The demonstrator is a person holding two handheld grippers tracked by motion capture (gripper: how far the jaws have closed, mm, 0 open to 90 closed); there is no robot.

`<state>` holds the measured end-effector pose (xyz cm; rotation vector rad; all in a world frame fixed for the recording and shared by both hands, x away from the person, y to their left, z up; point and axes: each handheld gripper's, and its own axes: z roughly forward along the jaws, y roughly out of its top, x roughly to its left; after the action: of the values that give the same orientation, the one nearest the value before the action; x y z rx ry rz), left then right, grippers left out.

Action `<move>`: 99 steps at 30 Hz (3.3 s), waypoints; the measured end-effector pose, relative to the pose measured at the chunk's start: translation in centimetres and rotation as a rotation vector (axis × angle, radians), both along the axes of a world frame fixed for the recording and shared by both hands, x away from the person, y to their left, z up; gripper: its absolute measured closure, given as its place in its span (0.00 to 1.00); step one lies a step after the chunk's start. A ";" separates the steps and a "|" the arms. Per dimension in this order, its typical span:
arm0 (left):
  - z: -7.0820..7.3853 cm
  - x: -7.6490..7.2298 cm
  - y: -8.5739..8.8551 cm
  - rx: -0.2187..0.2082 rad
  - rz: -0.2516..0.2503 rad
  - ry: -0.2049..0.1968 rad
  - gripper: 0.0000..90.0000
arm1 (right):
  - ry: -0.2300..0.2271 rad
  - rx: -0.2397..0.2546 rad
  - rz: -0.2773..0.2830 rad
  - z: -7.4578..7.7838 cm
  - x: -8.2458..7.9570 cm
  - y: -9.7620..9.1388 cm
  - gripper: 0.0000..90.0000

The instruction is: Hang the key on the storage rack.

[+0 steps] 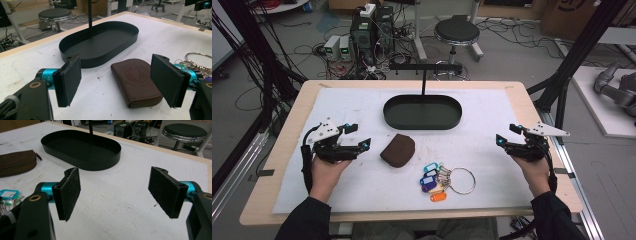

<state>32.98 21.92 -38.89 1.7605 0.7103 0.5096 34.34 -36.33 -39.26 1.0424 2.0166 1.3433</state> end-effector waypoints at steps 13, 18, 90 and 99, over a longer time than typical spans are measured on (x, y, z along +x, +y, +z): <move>-0.1 0.2 -0.1 -0.008 0.008 0.003 0.28 | 0.008 0.025 -0.015 -0.2 -0.2 -0.7 0.32; -0.1 0.2 -0.2 -0.011 0.006 0.011 0.28 | 0.002 0.024 -0.009 -0.2 -0.4 -0.7 0.38; -1.4 -2.0 0.3 -0.046 0.041 0.032 0.28 | 0.244 -0.185 0.120 -3.6 -3.4 8.2 0.98; -1.3 -2.0 0.2 -0.048 0.038 0.025 0.28 | 0.165 -0.108 0.090 -1.8 -2.4 8.2 0.98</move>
<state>30.95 22.15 -40.21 1.7143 0.7687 0.4930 31.90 -28.11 -41.03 1.0551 2.2551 1.2124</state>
